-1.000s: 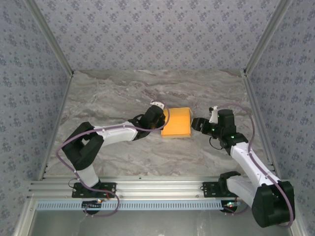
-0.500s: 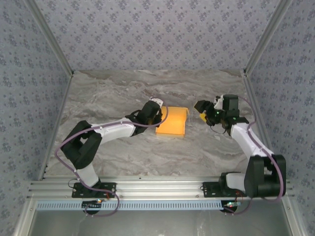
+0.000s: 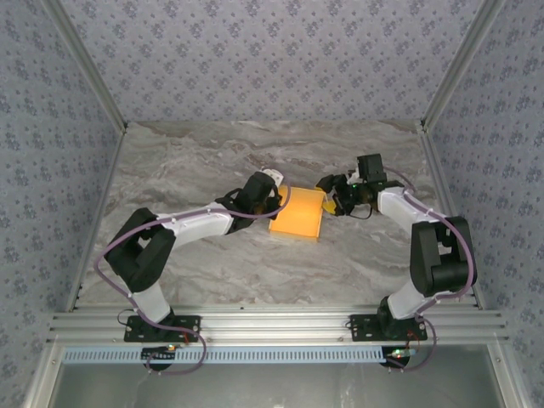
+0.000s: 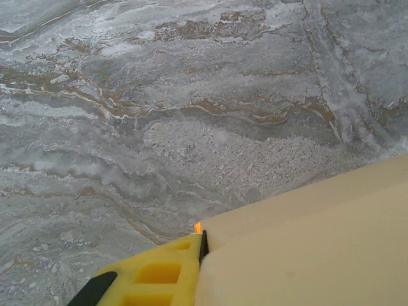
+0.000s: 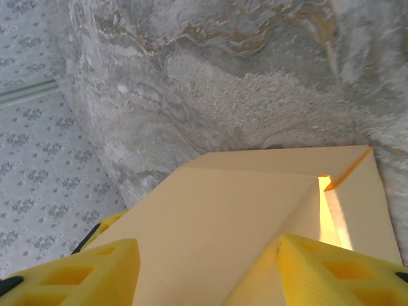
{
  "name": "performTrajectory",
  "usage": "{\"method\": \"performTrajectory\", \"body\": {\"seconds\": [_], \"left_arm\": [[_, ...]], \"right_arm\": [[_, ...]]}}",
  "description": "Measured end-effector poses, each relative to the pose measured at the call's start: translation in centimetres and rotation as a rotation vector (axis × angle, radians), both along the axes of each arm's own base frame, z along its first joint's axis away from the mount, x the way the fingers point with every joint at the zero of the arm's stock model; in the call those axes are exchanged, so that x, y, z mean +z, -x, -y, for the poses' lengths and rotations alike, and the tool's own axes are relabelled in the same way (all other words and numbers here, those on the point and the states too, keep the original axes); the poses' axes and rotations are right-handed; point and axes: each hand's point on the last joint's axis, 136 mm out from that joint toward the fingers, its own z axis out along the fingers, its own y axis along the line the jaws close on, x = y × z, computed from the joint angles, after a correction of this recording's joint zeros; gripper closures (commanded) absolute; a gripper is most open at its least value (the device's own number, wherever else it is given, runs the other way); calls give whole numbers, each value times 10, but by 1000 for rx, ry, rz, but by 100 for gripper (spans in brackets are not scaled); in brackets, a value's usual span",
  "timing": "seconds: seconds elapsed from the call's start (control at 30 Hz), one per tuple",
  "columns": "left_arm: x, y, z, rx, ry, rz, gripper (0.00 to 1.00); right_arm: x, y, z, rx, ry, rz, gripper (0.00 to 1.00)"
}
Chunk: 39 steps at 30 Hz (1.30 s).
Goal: Fold the paper box
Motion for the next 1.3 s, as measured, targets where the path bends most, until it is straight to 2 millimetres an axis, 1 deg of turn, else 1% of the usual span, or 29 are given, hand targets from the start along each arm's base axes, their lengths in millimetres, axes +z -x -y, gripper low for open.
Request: {"method": "performTrajectory", "body": {"seconds": [0.1,0.23,0.4,0.5,0.57,0.7,0.83,0.9,0.97,1.03,1.1,1.2,1.23,1.3], "left_arm": [[2,-5,-3,30,33,-7,82],[6,-10,-2,57,113,-10,81],[-4,-5,-4,52,124,-36,81],[-6,-3,-3,48,129,-35,81],[-10,-1,-4,44,137,-37,80],[-28,11,-7,48,153,-72,78],[-42,21,-12,64,173,-107,76],[-45,24,-12,67,193,-109,75],[-43,25,-12,65,216,-105,74],[-43,28,-10,54,238,-110,71],[-41,30,-6,36,259,-116,65],[-39,35,-1,11,303,-126,48],[-38,38,-1,4,326,-128,44],[-36,45,-1,-11,367,-136,40]], "right_arm": [[-2,5,-6,9,6,-17,50],[-6,9,-10,17,21,-32,51],[-12,12,-8,19,44,-48,51],[-15,14,-6,30,67,-42,51],[-17,16,-6,39,80,-43,51],[-21,19,-4,53,106,-45,51],[-23,20,-4,59,121,-42,54],[-26,22,-5,62,127,-45,55],[-29,25,-6,66,134,-52,56],[-34,30,-7,71,142,-61,57],[-37,32,-7,72,150,-68,58],[-41,33,-6,67,166,-70,61],[-42,33,-5,64,171,-70,62],[-44,33,-2,57,188,-68,64]]}}
